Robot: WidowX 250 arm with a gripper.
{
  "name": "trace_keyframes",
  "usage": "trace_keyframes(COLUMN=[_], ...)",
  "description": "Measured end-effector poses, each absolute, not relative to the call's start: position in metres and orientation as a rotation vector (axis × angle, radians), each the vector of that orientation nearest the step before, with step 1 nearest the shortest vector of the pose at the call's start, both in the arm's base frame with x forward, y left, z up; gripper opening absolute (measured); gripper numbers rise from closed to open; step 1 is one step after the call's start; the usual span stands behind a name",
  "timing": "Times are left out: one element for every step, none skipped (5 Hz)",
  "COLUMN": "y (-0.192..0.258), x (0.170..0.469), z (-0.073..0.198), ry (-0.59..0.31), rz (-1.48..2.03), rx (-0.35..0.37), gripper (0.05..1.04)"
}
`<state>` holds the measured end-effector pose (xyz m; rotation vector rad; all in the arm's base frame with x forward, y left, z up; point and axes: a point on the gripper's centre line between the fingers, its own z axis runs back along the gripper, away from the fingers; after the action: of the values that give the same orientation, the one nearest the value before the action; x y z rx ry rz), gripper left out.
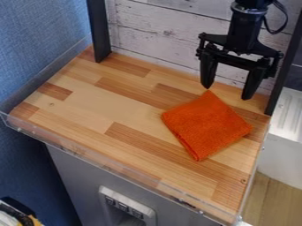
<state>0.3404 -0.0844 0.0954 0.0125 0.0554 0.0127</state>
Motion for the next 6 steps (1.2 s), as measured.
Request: trace_keyframes(y=[-0.086,-0.087,-0.088,-0.089,-0.088,-0.085], x=[0.343,0.347,0.349,0.349,0.345,0.336], z=[0.083,0.070,0.054,0.045,0.036,0.025], ry=[0.057,0.038,0.023,-0.008,-0.017,-0.002], rz=[0.038,0.077,0.122,0.156,0.197,0.232], rx=[0.012,0.005,-0.001,-0.014,-0.017,-0.012], gripper=[0.673,0.370,0.156,0.065,0.059,0.059])
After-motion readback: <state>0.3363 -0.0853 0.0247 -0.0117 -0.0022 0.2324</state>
